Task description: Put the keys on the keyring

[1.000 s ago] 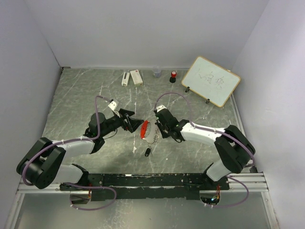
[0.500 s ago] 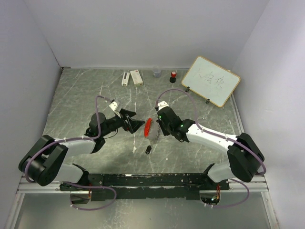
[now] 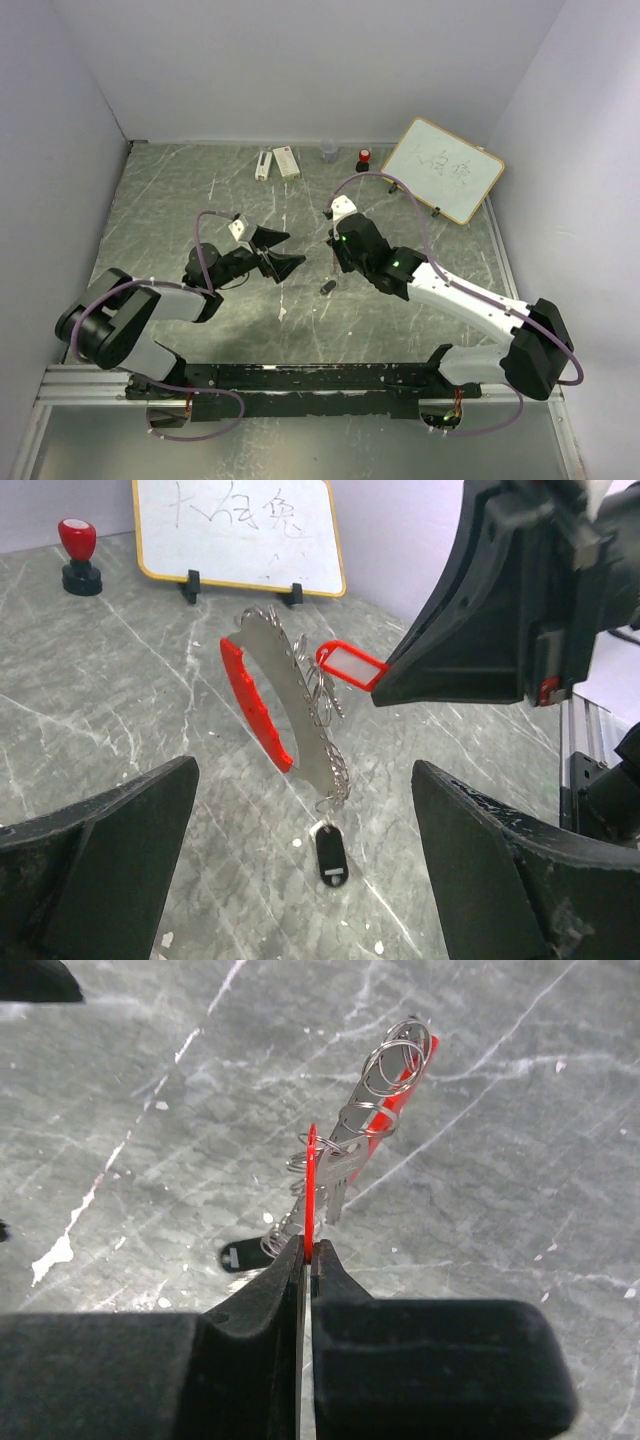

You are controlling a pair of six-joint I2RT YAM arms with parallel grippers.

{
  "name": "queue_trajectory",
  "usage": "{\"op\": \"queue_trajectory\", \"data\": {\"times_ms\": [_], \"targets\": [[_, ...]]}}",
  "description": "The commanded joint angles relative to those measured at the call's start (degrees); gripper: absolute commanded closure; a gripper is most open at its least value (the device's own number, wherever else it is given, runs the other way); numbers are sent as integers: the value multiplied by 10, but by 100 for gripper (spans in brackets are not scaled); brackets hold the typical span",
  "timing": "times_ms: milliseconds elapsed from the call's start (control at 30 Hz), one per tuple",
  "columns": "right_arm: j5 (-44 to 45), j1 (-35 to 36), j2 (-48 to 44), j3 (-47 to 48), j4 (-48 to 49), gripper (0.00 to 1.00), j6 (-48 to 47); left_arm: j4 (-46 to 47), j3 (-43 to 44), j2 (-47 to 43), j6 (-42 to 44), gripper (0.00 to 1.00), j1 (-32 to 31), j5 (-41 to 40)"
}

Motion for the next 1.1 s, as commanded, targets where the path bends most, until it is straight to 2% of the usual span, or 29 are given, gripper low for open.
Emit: {"op": "queue_trajectory", "data": {"times_ms": [0, 300, 933, 1067], "targets": [[13, 8, -21, 31, 16, 100, -21, 97, 1, 24, 28, 1, -5, -2], [13, 22, -39, 44, 21, 100, -30, 69, 35, 39, 83, 1, -29, -23], [0, 62, -56, 54, 23, 100, -39, 146, 79, 93, 125, 1, -71, -8], [-2, 71, -54, 54, 26, 100, -41, 139, 91, 97, 128, 1, -76, -6]]}}
